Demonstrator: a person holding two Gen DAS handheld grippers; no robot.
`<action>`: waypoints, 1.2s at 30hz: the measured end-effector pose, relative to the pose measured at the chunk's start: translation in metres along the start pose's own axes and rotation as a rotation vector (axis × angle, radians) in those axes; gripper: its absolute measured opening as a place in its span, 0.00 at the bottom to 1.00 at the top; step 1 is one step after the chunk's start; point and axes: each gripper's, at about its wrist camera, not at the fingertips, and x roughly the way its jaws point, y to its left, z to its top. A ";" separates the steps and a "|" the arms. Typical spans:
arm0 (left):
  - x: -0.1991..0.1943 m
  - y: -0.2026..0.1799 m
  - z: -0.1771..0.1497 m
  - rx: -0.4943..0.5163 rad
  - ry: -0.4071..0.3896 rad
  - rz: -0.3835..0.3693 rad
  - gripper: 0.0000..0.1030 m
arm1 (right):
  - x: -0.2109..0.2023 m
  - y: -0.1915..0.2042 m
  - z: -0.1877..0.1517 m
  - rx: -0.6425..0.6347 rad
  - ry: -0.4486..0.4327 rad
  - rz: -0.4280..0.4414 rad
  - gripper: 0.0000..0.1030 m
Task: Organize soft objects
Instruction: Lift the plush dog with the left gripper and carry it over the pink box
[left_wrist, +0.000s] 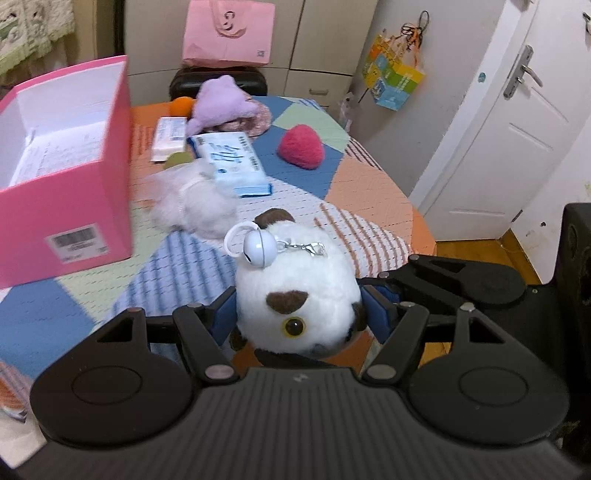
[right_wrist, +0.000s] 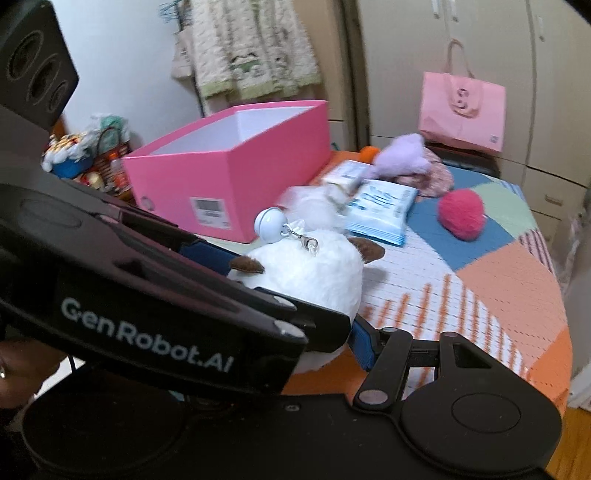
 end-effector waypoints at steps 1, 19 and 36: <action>-0.007 0.003 0.000 -0.007 -0.001 0.003 0.67 | -0.001 0.004 0.003 -0.007 0.004 0.011 0.65; -0.104 0.065 0.039 -0.066 -0.081 0.085 0.68 | -0.004 0.078 0.090 -0.231 -0.038 0.175 0.66; -0.063 0.164 0.124 -0.187 -0.125 0.163 0.67 | 0.095 0.056 0.197 -0.231 -0.060 0.317 0.66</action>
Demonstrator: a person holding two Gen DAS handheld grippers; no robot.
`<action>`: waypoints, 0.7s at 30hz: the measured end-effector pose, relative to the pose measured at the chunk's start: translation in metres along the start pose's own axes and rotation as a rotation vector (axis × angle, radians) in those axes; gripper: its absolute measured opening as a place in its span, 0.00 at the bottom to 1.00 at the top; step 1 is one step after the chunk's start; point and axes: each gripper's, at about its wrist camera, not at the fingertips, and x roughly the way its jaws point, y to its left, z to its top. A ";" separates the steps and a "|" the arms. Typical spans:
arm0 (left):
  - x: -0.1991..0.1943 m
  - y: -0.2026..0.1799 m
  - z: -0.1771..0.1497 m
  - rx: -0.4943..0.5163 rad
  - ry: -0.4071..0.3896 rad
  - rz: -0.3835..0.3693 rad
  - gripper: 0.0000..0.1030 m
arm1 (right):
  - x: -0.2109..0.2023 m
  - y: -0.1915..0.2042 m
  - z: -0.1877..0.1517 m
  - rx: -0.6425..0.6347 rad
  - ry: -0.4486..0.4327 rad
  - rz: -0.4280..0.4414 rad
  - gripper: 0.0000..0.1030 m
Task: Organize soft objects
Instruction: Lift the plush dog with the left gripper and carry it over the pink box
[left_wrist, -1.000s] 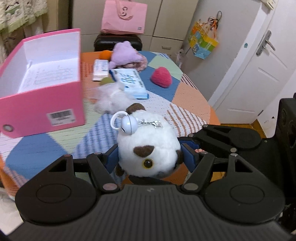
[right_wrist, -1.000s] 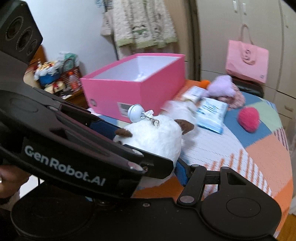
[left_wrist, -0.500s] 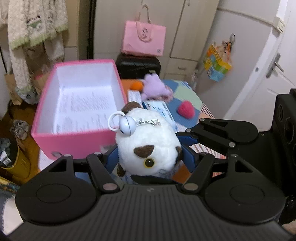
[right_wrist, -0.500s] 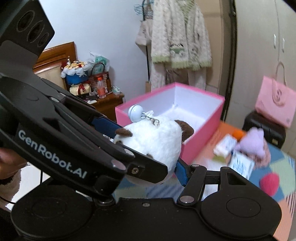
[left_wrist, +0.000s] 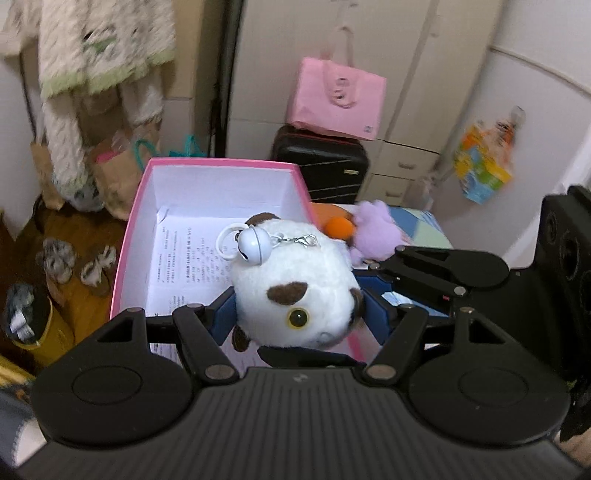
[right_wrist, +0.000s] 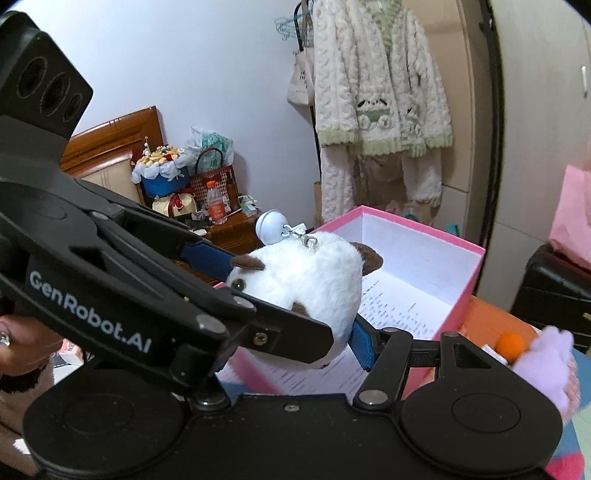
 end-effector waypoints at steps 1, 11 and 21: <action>0.010 0.007 0.004 -0.016 0.004 0.007 0.67 | 0.011 -0.009 0.004 0.004 0.012 0.011 0.66; 0.096 0.056 0.023 -0.159 0.164 0.005 0.67 | 0.095 -0.047 0.013 -0.054 0.183 0.009 0.65; 0.117 0.079 0.021 -0.250 0.222 -0.024 0.67 | 0.126 -0.046 0.019 -0.187 0.342 -0.005 0.65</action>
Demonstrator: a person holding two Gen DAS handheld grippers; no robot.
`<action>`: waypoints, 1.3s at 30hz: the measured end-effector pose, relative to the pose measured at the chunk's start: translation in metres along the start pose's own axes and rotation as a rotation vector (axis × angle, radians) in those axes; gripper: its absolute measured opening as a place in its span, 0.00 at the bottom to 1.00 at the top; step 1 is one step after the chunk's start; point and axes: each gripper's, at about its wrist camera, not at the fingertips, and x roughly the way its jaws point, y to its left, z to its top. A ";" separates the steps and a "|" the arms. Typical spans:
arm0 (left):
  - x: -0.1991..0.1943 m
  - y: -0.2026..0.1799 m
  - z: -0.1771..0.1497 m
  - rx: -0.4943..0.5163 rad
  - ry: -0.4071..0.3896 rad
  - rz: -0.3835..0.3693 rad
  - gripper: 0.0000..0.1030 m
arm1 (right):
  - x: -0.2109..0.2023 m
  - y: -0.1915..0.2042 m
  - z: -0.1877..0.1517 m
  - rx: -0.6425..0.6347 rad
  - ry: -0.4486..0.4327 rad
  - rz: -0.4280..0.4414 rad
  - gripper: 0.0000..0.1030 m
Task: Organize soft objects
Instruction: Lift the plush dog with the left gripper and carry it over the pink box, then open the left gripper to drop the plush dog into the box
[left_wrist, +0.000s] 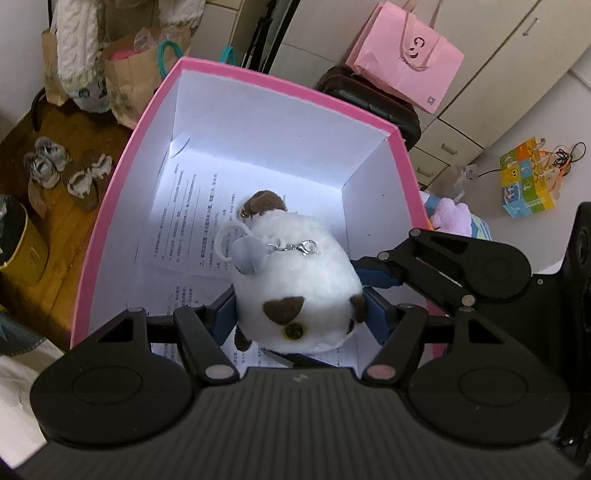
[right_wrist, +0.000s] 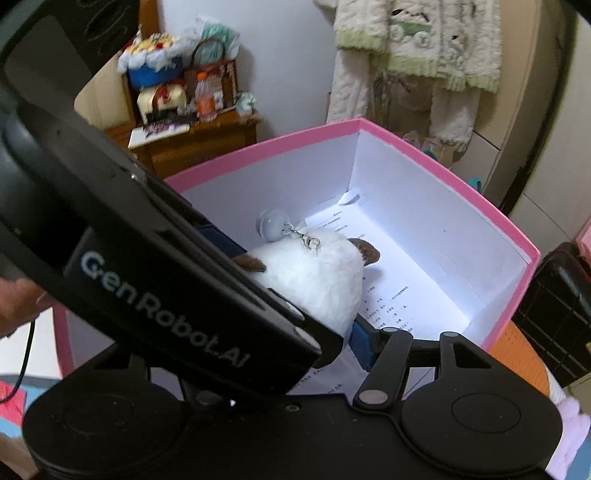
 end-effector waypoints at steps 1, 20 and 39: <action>0.001 0.002 0.001 -0.007 0.004 0.003 0.67 | 0.002 0.002 0.001 -0.021 0.012 -0.004 0.65; -0.016 -0.008 -0.012 0.039 -0.040 0.068 0.70 | -0.003 0.020 0.001 -0.146 0.118 -0.054 0.76; -0.085 -0.022 -0.047 0.154 -0.147 0.090 0.70 | -0.050 0.040 -0.007 -0.132 0.023 -0.059 0.77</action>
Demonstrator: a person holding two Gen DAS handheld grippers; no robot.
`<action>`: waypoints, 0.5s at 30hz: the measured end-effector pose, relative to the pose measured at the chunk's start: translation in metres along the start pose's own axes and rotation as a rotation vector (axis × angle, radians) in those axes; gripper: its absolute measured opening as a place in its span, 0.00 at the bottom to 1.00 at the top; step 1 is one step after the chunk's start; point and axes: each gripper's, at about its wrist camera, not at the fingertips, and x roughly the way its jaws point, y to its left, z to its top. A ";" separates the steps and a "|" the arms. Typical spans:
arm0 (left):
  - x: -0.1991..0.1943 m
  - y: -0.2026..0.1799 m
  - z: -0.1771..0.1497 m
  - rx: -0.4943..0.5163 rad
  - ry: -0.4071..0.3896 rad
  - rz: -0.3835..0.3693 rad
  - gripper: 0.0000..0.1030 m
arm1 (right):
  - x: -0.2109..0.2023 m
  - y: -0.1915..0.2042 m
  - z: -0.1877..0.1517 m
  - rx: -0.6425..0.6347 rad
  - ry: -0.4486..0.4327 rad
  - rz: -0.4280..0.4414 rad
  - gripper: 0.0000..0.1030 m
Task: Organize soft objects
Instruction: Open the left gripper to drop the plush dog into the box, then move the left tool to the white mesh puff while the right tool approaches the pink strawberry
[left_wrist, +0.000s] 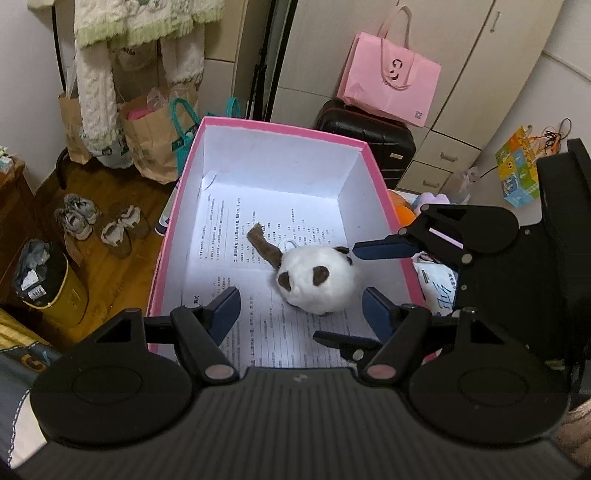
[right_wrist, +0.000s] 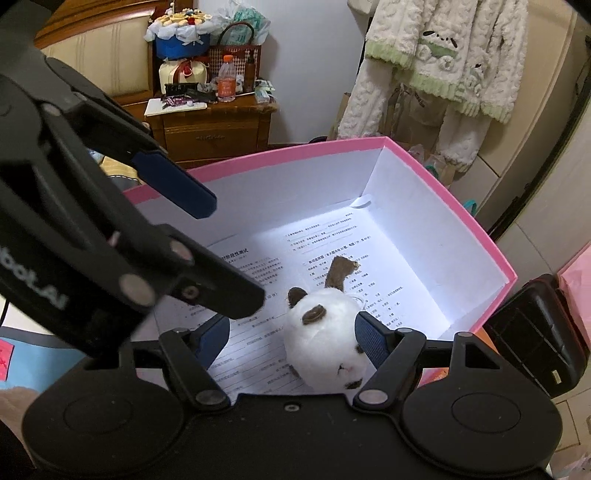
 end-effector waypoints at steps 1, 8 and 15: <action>-0.005 -0.001 -0.002 0.006 -0.006 0.001 0.70 | 0.001 -0.004 0.002 0.001 -0.005 -0.003 0.77; -0.034 -0.012 -0.014 0.052 -0.032 0.003 0.71 | -0.024 0.001 -0.001 0.011 -0.047 -0.026 0.77; -0.067 -0.031 -0.033 0.108 -0.066 0.006 0.73 | -0.058 0.015 -0.012 0.033 -0.085 -0.044 0.77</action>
